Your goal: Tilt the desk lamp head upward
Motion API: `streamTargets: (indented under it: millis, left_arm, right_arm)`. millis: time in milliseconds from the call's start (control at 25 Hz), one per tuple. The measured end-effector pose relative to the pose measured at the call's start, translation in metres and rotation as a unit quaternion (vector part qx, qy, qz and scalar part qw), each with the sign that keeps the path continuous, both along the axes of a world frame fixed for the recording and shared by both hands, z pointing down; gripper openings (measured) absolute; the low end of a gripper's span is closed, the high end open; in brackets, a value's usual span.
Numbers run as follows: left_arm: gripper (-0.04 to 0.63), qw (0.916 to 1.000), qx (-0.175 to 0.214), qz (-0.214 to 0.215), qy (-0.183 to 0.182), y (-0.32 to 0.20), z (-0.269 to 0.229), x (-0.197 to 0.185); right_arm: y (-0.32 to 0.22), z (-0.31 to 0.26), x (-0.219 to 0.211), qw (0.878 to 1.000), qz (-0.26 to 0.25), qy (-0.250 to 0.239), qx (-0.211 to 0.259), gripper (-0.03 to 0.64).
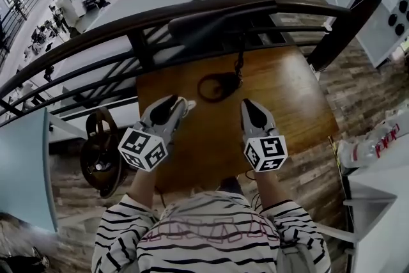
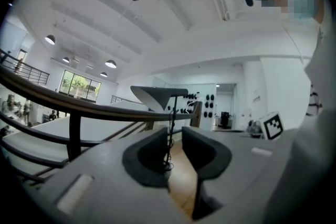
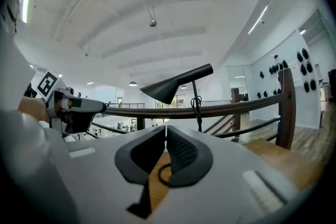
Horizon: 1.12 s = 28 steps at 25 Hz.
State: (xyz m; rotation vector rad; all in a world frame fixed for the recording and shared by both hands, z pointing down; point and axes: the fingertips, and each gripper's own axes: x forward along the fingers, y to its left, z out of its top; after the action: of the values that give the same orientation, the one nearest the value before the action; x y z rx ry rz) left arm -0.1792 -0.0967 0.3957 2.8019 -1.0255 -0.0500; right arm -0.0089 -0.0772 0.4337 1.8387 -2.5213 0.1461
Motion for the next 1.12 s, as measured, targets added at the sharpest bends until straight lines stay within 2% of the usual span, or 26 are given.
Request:
streamTargets:
  millis: [400,640,1120]
  left_arm:
    - [0.005,0.9991,-0.028,0.027,-0.016,0.033,0.033,-0.004]
    - [0.005,0.9979,-0.047,0.039,-0.02,0.053,0.05,-0.001]
    - [0.003,0.997,-0.058,0.049,-0.012,0.075,0.064,-0.002]
  right_arm:
    - [0.037,0.014,-0.015,0.999,0.015,-0.02,-0.021,0.002]
    - [0.056,0.025,-0.026,0.999,0.008,-0.019,-0.031,0.0]
    - [0.077,0.035,-0.029,0.999,0.023,-0.014,-0.039,0.0]
